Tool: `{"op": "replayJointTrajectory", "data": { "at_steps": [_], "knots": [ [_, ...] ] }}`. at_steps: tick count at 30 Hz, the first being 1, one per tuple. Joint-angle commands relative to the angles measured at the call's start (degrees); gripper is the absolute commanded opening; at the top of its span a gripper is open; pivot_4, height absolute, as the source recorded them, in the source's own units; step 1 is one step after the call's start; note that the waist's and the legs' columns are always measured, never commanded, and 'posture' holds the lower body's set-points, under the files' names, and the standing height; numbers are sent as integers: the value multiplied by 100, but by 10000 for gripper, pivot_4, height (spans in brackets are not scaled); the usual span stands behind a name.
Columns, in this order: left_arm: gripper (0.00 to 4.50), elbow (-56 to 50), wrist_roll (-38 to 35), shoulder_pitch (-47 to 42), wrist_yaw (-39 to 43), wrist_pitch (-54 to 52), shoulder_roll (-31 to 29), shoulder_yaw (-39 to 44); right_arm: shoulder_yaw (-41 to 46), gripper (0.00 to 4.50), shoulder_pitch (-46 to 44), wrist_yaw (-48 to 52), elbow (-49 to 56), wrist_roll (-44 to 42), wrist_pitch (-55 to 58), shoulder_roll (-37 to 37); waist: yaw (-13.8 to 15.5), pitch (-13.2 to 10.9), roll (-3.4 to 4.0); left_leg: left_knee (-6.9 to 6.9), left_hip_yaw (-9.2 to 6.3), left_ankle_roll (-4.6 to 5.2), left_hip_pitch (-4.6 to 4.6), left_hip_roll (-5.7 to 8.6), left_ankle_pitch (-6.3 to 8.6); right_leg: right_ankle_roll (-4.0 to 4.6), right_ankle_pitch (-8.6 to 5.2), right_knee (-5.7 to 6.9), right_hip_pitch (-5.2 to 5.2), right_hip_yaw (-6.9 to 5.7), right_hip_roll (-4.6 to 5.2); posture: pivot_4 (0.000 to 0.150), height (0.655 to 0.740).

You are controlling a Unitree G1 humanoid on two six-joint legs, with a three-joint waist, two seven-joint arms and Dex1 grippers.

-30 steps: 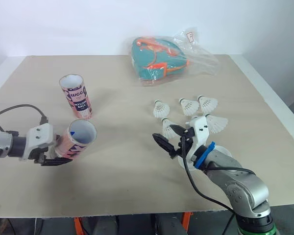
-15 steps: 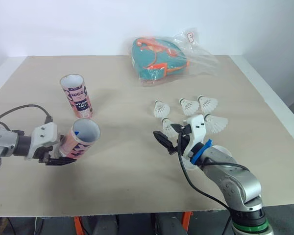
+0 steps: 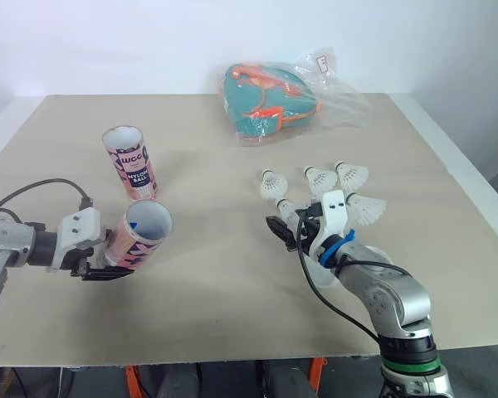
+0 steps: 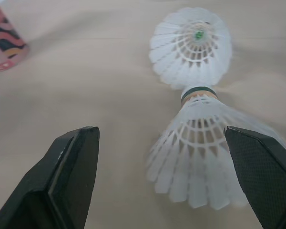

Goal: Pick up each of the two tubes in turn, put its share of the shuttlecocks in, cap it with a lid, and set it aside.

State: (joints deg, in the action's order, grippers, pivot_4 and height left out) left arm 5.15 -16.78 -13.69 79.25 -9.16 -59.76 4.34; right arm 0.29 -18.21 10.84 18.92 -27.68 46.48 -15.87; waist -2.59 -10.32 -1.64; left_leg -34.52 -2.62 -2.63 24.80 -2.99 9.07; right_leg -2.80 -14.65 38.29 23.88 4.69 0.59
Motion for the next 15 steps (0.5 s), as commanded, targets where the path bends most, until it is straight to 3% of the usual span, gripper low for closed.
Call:
{"op": "replayJointTrajectory", "data": {
  "at_steps": [1,8,11,15],
  "knots": [
    [34658,-195,17,101,160,-133,-137,-107,125,45000,-105,-62,62,33,3,81,0,1,1,0,0,0,0,0,0,0,0,0,0,1,0,1500,7387],
    [34658,-174,180,262,222,-101,-313,-194,112,45000,-47,-4,72,118,-37,117,-13,4,7,2,3,0,-6,-2,0,1,-2,6,0,9,-6,1500,7387],
    [34397,-177,176,300,230,-92,-324,-196,87,37146,-11,51,128,161,-123,107,-16,6,11,2,9,0,-14,-5,0,4,-4,16,1,15,-10,1500,7387],
    [34397,-186,185,353,248,-79,-326,-215,21,18669,54,206,266,144,-176,82,-16,6,12,1,10,0,-24,-5,0,11,-14,40,1,19,-13,1500,7387]
  ]
}}
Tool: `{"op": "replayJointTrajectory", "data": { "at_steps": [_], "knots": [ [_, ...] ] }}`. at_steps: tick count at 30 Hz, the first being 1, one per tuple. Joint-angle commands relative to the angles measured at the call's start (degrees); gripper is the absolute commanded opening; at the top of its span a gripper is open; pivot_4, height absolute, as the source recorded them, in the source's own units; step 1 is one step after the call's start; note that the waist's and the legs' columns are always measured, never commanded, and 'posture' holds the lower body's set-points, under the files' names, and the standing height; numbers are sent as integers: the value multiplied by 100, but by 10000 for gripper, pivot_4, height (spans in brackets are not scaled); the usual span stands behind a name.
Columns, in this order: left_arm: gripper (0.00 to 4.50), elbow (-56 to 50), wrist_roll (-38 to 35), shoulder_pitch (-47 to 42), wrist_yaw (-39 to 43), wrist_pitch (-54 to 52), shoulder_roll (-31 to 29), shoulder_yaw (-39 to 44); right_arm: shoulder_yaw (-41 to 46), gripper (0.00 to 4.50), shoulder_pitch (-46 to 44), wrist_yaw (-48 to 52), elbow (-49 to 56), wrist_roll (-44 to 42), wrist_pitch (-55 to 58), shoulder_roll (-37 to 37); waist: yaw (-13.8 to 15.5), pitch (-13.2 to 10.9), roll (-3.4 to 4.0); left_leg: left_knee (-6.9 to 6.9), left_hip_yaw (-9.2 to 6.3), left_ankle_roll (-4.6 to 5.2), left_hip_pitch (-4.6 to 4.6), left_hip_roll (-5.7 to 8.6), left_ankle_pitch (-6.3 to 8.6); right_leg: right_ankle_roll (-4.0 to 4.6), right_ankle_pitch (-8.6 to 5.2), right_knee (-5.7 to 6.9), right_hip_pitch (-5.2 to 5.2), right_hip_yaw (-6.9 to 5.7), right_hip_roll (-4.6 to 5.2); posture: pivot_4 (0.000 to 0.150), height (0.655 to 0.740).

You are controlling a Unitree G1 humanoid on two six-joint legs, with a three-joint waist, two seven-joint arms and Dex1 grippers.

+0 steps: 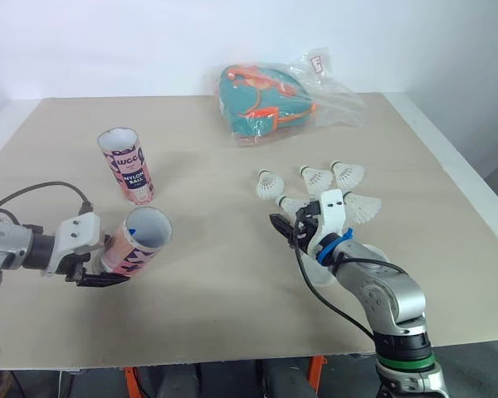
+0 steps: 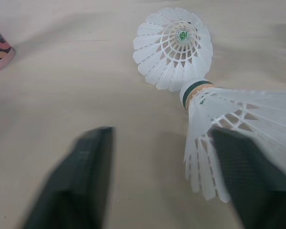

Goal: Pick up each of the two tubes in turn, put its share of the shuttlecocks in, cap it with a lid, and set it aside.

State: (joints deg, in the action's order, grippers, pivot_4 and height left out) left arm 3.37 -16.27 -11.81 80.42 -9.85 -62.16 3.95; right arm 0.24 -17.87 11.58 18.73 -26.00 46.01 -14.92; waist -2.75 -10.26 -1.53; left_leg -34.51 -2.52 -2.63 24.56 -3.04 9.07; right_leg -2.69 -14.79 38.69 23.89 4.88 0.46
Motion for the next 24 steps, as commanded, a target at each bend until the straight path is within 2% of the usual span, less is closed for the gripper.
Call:
{"op": "replayJointTrajectory", "data": {
  "at_steps": [1,4,17,21,24],
  "knots": [
    [34397,-8,134,174,137,-11,-85,-186,12,13853,30,165,306,-21,-144,-20,0,0,0,0,1,0,-4,0,0,3,-4,9,0,1,0,1500,7387],
    [34397,-23,151,202,131,4,-82,-210,15,1380,61,208,356,-17,-132,-19,0,1,3,0,2,0,-13,0,0,7,-12,28,1,3,-2,1500,7387],
    [34397,-84,128,210,78,-53,56,-330,65,1380,59,1105,854,-314,-153,-522,1,7,12,0,5,0,-20,-2,0,18,-20,34,-1,7,-5,1500,7387],
    [34397,-37,132,185,121,-74,69,-384,206,1380,-140,2258,1301,-1027,-259,-1071,1,5,17,0,8,0,-21,-1,0,17,-21,34,-2,9,-4,1500,7387],
    [34397,27,166,147,185,-81,50,-450,89,1380,-601,3099,1252,-1197,-511,-1546,1,5,19,-1,8,0,-25,-2,0,18,-22,34,-6,10,-5,1500,7387]
  ]
}}
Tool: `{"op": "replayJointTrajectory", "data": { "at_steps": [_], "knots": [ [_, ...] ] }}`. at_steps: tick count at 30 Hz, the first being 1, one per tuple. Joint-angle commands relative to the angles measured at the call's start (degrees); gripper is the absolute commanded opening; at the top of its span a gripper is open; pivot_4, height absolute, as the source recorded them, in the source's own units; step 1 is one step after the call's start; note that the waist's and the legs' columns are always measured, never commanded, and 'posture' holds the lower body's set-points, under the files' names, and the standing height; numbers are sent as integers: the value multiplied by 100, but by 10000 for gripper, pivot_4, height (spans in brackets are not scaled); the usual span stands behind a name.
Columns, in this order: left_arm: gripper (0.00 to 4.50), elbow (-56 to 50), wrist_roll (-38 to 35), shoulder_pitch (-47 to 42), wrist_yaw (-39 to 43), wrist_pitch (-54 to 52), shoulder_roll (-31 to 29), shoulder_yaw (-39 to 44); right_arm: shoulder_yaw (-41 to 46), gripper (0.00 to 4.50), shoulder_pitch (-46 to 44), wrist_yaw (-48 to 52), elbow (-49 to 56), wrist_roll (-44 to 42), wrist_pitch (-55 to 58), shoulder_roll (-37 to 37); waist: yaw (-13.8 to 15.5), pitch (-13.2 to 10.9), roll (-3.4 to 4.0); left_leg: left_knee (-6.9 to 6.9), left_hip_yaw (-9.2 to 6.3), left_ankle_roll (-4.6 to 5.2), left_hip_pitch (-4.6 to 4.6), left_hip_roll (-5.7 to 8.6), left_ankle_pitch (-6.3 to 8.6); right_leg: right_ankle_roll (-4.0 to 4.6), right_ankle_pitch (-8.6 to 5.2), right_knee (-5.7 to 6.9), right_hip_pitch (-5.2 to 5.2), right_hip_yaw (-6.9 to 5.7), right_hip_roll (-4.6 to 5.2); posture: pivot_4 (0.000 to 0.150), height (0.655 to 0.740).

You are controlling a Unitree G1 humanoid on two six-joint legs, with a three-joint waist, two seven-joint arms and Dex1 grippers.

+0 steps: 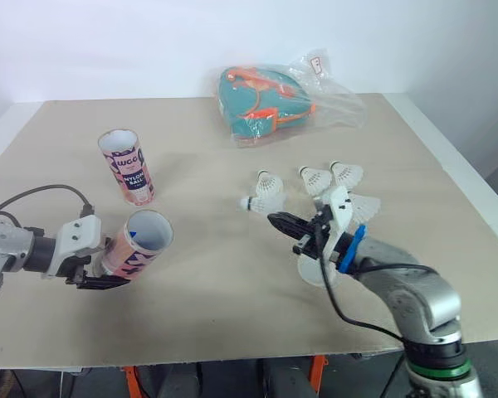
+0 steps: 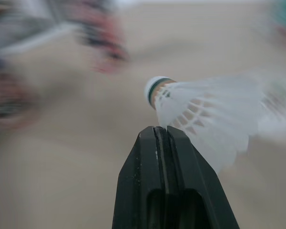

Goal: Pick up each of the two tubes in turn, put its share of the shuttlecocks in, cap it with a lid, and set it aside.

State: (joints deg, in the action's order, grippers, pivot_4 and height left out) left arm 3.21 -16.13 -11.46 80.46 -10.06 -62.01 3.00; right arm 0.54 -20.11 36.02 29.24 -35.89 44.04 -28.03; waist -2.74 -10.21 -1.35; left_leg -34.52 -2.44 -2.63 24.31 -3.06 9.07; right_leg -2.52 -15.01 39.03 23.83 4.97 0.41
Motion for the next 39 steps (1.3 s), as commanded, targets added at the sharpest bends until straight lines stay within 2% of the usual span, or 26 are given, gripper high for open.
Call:
{"op": "replayJointTrajectory", "data": {
  "at_steps": [1,5,9,14,19,27,31,37,39],
  "knots": [
    [34397,67,169,89,200,-58,30,-381,-48,1380,-613,919,95,-151,-466,-351,0,0,2,0,1,0,-1,0,0,3,-1,0,0,0,0,1500,7387],
    [34397,157,218,-16,247,-27,55,-457,-597,1380,-1709,1774,-444,57,-852,-470,-7,2,6,-3,10,0,-18,-2,0,16,-2,0,-8,4,0,1500,7387],
    [34397,237,274,-155,298,19,111,-529,-1465,1380,-2630,2309,-1183,817,-1497,-253,-7,7,14,-1,15,0,-18,-3,0,16,-3,0,-6,5,0,1500,7387],
    [34397,249,312,-322,304,-11,184,-621,-2166,1380,-2993,2746,-1885,1536,-2171,-1,26,9,14,-2,12,1,-8,1,1,-1,-7,0,-7,4,2,1500,7387],
    [34397,259,324,-372,309,-5,239,-624,-2323,1380,-3317,3121,-2336,1720,-2515,303,23,8,22,-2,13,1,-7,2,0,-11,4,4,-2,5,2,1500,7387],
    [34397,299,398,-473,345,-15,332,-639,-2302,1380,-3698,3164,-2859,1874,-2567,919,31,12,26,-12,11,2,-11,1,-1,6,2,5,-10,1,2,1500,7387],
    [34397,291,434,-521,360,-37,389,-654,-2206,13733,-3740,3329,-2910,1523,-2201,1197,37,12,26,-14,10,2,-11,1,-1,4,1,5,-13,0,3,1500,7387],
    [34397,232,461,-552,357,-99,453,-646,-1810,40385,-3649,3542,-2790,832,-1595,1239,64,12,27,-17,3,2,-11,1,-1,4,1,4,-21,-6,3,1500,7387],
    [34397,202,460,-557,353,-126,464,-649,-1625,40385,-3629,3487,-2772,655,-1420,1208,65,12,27,-18,3,2,-11,1,-1,4,1,4,-22,-5,4,1500,7387]
  ]
}}
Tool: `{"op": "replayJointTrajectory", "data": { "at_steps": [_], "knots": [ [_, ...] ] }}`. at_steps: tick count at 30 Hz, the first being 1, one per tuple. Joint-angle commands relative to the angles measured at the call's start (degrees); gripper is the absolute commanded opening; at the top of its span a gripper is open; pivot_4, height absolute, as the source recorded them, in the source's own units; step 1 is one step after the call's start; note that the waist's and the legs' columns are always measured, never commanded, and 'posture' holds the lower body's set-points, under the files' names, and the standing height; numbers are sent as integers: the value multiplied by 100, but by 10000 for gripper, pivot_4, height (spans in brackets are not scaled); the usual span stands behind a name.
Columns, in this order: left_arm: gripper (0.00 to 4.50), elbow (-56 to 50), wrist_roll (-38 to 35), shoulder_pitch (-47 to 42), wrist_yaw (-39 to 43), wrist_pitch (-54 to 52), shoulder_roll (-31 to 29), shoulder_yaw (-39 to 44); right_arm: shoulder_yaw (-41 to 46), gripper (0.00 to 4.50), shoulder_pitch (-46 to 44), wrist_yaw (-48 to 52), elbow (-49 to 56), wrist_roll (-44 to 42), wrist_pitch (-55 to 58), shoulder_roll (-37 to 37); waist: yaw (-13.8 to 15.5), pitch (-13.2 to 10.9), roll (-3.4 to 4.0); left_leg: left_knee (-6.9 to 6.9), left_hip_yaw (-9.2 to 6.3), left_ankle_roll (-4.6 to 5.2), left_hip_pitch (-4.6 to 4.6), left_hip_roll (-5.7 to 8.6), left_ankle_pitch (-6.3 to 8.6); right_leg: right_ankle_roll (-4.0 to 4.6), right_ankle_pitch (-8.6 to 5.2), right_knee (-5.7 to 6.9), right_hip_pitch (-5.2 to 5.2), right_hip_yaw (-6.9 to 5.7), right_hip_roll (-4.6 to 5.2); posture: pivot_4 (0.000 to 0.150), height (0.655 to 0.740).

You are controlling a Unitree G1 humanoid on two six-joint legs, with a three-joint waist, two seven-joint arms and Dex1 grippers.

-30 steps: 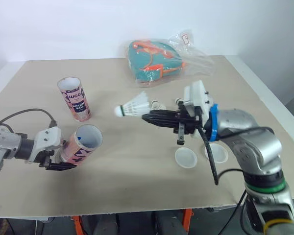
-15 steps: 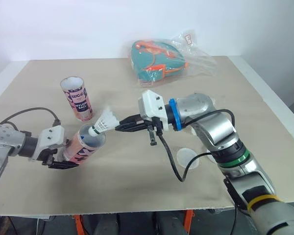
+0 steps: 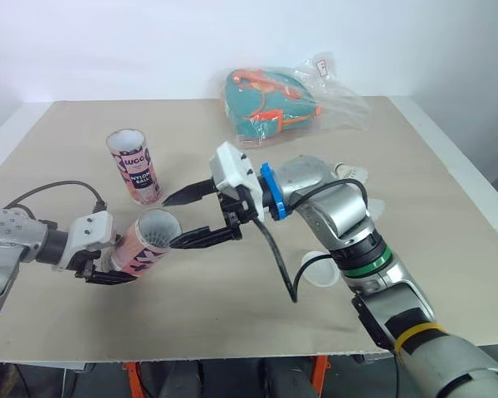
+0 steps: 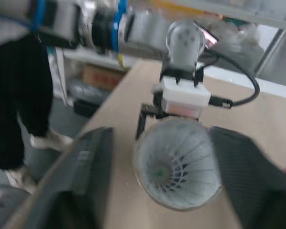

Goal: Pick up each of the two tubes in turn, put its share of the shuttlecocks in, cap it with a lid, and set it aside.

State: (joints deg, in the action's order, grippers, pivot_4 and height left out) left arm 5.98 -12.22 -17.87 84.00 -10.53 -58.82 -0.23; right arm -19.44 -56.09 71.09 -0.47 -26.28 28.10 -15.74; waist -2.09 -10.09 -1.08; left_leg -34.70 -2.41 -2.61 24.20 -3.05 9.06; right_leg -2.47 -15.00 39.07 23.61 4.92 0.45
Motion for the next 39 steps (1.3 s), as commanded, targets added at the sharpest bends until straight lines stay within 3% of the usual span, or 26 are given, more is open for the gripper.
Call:
{"op": "replayJointTrajectory", "data": {
  "at_steps": [1,9,20,31,39],
  "knots": [
    [34397,-93,65,84,-4,-94,149,-325,435,40385,-19,-87,197,-325,229,-38,2,0,0,0,0,0,0,0,0,0,0,0,0,0,0,1500,7387],
    [34397,-478,-204,34,45,-488,220,-211,1024,40385,496,-1694,259,163,543,-238,33,0,0,2,0,0,4,5,0,-6,-4,-2,1,1,4,1500,7387],
    [34397,-595,-203,10,39,-601,304,-340,1194,40385,1363,-2527,449,548,844,-794,37,0,-1,8,-1,-1,11,8,1,-26,-4,-3,9,2,4,1500,7387],
    [34397,-613,-184,172,-67,-521,339,-326,1181,40385,1720,-3738,-82,1097,1006,-307,30,0,-1,9,-2,0,10,8,2,-23,-4,-3,9,2,3,1500,7387],
    [34397,-827,-226,273,-169,-639,334,-297,1180,40385,1601,-3874,-551,1304,845,-211,31,0,-1,8,-3,0,10,10,2,-16,-9,-4,6,5,4,1500,7387]
  ]
}}
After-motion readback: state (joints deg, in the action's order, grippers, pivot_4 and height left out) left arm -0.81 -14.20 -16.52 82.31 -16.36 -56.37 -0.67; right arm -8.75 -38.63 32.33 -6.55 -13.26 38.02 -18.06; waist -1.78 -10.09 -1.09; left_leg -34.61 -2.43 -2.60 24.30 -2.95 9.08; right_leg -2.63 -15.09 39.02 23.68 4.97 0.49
